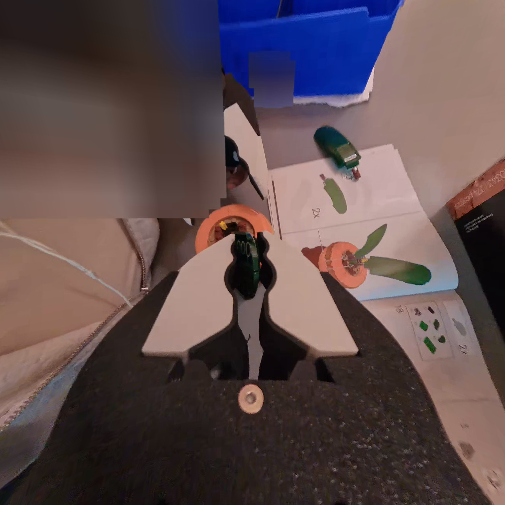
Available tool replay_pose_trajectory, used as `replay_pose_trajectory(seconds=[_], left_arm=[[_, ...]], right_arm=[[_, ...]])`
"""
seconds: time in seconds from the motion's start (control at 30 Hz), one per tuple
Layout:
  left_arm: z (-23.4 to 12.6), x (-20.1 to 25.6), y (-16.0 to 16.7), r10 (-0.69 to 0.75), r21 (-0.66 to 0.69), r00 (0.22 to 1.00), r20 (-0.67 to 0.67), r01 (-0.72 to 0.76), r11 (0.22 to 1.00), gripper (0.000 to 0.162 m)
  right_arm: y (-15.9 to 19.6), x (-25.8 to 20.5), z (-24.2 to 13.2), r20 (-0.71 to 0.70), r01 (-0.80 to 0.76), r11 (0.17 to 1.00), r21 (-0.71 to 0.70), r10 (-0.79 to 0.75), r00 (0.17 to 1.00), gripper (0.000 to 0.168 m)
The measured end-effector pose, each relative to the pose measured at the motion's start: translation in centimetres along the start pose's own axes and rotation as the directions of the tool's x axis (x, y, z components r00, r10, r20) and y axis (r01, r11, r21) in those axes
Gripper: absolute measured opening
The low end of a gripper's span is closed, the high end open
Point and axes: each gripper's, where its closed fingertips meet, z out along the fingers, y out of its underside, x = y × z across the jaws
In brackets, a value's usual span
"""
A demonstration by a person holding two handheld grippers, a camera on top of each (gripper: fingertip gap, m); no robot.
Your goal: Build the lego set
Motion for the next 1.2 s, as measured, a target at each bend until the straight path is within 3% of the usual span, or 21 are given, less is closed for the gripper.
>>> replay_pose_trajectory(seconds=[0.13, 0.53, 0.87, 1.2], left_arm=[[0.2, 0.2, 0.0, 0.002, 0.006, 1.0, 0.014, -0.002, 1.0, 0.065], [0.0, 0.5, 0.8, -0.018, -0.057, 0.999, 0.043, 0.02, 0.998, 0.06], [0.1, 0.6, 1.5, -0.064, -0.071, 0.997, 0.046, 0.067, 0.995, 0.06], [0.2, 0.6, 1.6, -0.063, -0.055, 0.997, 0.037, 0.065, 0.996, 0.064]], right_arm=[[-0.1, 0.1, 0.8, -0.065, 0.009, 0.991, -0.135, -0.017, 0.998, 0.011], [-0.4, -0.3, 1.8, -0.154, -0.044, 0.95, -0.311, -0.004, 0.988, 0.011], [-0.7, -0.5, 2.0, -0.228, -0.036, 0.93, -0.365, -0.052, 0.972, 0.011], [-1.1, -0.1, 1.9, -0.328, -0.074, 0.951, -0.299, -0.029, 0.944, 0.011]])
